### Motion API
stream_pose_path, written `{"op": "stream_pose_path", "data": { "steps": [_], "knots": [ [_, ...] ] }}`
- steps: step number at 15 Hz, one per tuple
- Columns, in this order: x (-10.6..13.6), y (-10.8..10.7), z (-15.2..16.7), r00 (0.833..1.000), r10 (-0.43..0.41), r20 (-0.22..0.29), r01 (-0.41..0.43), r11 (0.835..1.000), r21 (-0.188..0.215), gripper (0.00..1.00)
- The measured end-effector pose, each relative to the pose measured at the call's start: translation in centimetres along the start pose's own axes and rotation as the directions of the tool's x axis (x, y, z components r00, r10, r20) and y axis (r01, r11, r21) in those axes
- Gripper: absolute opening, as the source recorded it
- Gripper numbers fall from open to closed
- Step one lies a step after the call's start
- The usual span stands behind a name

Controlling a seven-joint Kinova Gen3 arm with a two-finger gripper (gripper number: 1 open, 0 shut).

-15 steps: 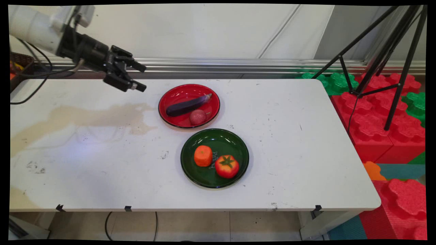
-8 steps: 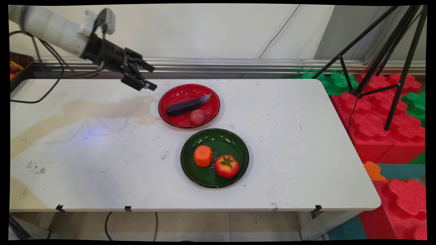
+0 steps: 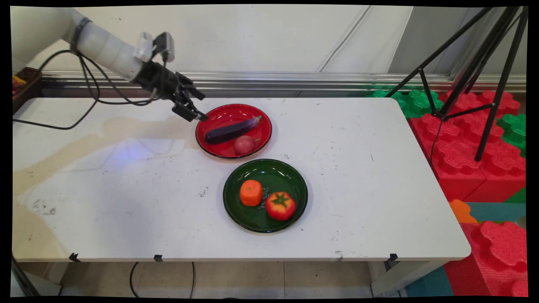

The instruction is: Pick up the eggplant from the red plate

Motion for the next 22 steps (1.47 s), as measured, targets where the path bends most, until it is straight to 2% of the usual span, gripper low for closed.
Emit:
{"op": "stream_pose_path", "data": {
  "steps": [9,17,18,22],
  "knots": [
    [-1.2,-0.1,6.2,0.995,-0.022,0.095,0.027,0.999,-0.045,1.0],
    [-1.4,0.2,8.7,0.993,-0.041,0.112,0.048,0.997,-0.06,1.0],
    [-1.4,0.2,8.9,0.993,-0.042,0.111,0.049,0.997,-0.06,0.0],
    [-1.3,0.1,9.2,0.993,-0.043,0.109,0.05,0.997,-0.061,0.0]
  ]
}}
